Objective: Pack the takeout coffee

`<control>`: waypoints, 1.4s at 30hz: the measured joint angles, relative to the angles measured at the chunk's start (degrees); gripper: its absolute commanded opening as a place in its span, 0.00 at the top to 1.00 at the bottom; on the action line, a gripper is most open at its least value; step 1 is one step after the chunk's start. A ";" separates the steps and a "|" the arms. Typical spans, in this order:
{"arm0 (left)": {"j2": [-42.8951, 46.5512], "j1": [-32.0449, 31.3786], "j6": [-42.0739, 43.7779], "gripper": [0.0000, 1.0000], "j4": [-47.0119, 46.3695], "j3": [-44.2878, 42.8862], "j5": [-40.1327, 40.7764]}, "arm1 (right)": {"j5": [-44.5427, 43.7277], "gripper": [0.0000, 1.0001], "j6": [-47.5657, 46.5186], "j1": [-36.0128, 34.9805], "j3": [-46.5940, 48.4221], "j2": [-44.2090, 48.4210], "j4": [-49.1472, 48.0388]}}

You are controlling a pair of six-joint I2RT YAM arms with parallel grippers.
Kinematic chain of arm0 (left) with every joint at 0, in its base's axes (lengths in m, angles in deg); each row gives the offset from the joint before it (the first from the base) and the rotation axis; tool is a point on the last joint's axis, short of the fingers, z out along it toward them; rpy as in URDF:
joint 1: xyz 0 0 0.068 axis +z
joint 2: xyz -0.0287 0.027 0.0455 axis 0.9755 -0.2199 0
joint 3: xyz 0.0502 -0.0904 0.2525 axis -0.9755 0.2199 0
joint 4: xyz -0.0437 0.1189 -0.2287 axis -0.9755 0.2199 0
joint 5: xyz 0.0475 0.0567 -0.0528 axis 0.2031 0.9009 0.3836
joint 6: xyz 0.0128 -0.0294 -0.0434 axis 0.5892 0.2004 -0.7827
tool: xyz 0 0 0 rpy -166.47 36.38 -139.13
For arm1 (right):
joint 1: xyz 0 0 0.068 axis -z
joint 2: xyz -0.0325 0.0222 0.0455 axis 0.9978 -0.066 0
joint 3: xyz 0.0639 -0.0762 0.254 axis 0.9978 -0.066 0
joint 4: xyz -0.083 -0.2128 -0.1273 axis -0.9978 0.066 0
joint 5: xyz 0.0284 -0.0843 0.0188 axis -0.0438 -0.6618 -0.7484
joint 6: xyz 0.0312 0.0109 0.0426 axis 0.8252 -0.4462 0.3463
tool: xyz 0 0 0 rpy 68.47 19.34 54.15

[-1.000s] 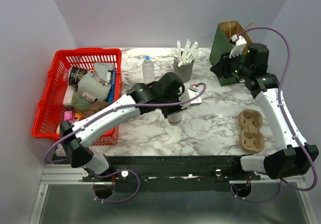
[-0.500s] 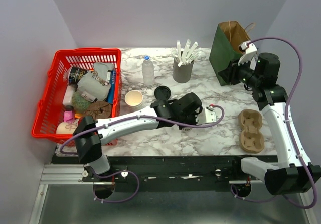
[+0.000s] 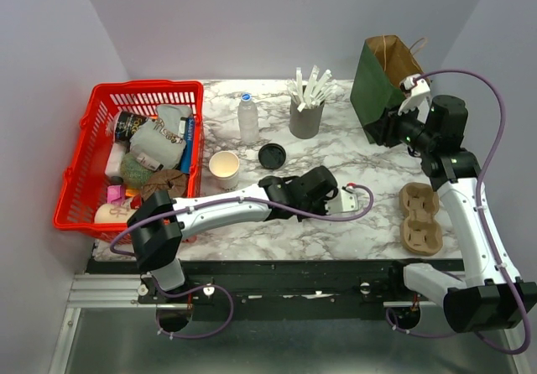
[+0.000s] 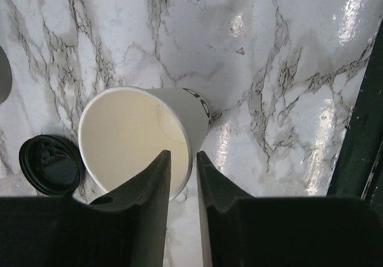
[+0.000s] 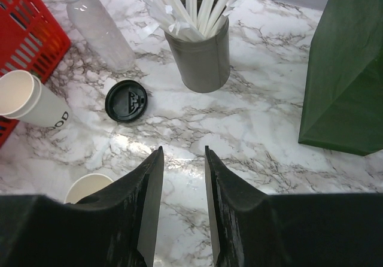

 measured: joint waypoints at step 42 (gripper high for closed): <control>-26.47 24.81 -24.48 0.52 4.33 -29.33 1.07 | -1.18 0.54 -0.15 0.44 10.05 -13.09 3.76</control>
